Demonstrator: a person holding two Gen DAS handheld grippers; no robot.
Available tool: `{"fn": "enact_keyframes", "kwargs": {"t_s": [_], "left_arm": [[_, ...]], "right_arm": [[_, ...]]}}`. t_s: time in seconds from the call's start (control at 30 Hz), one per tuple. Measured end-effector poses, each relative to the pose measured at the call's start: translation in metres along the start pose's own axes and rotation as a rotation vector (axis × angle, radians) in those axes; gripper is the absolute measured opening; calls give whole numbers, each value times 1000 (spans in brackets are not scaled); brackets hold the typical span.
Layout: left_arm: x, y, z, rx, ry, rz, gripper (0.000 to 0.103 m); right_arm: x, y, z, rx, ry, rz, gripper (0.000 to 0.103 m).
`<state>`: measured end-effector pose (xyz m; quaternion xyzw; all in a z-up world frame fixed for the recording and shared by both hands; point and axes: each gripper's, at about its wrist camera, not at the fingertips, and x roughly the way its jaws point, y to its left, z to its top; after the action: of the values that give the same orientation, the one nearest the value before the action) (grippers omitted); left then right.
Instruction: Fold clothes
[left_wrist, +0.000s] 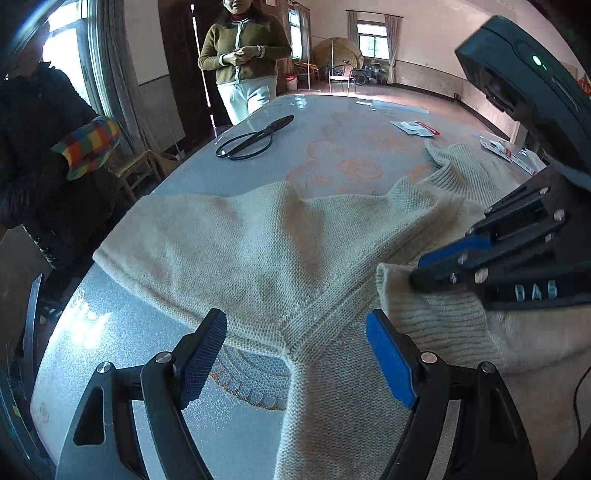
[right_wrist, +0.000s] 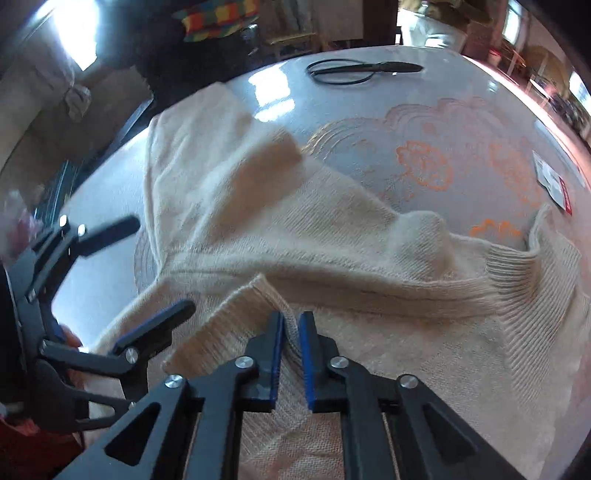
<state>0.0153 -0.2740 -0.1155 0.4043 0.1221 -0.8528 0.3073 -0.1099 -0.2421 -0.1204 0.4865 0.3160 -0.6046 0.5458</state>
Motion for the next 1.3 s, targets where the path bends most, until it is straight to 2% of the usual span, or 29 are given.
{"fn": "enact_keyframes", "kwargs": {"t_s": [0.07, 0.13, 0.17, 0.2, 0.27, 0.33, 0.37, 0.43, 0.53, 0.63, 0.7, 0.83, 0.9, 1.1, 1.3], "left_arm": [[0, 1, -1, -1, 0, 4, 79], [1, 0, -1, 4, 6, 13, 79], [2, -1, -1, 13, 14, 16, 79], [4, -4, -1, 25, 25, 24, 79], [9, -9, -1, 59, 51, 50, 79], [9, -14, 0, 81, 56, 52, 79], [9, -17, 1, 90, 54, 50, 79], [8, -22, 2, 107, 51, 45, 79], [8, -29, 4, 138, 60, 43, 79], [9, -30, 6, 145, 73, 44, 79], [10, -29, 9, 142, 86, 40, 79], [3, -24, 14, 141, 91, 47, 79], [2, -20, 18, 143, 93, 48, 79], [4, -6, 28, 130, 104, 47, 79], [-3, -12, 29, 157, 94, 12, 79]], "right_arm": [[-12, -16, 8, 94, -82, 20, 5], [-10, -25, 13, 149, -110, 41, 5], [-8, -30, 16, 176, -124, 52, 9], [0, -32, 16, 183, -91, 58, 11], [3, -34, 19, 192, -75, 35, 11], [-17, -43, 19, 221, -137, 35, 15], [-28, -50, 16, 245, -165, -12, 21], [-38, -74, 15, 335, -155, -144, 24], [-46, -77, -5, 378, -131, -45, 25], [-49, -58, -27, 288, -59, -115, 24], [-47, -54, -39, 315, -43, -84, 25], [-32, -45, -54, 352, -14, -119, 25], [-28, -46, -62, 362, 5, -107, 26], [-12, -45, -70, 379, 40, -121, 27], [-9, -39, -70, 356, 40, -160, 30]]}}
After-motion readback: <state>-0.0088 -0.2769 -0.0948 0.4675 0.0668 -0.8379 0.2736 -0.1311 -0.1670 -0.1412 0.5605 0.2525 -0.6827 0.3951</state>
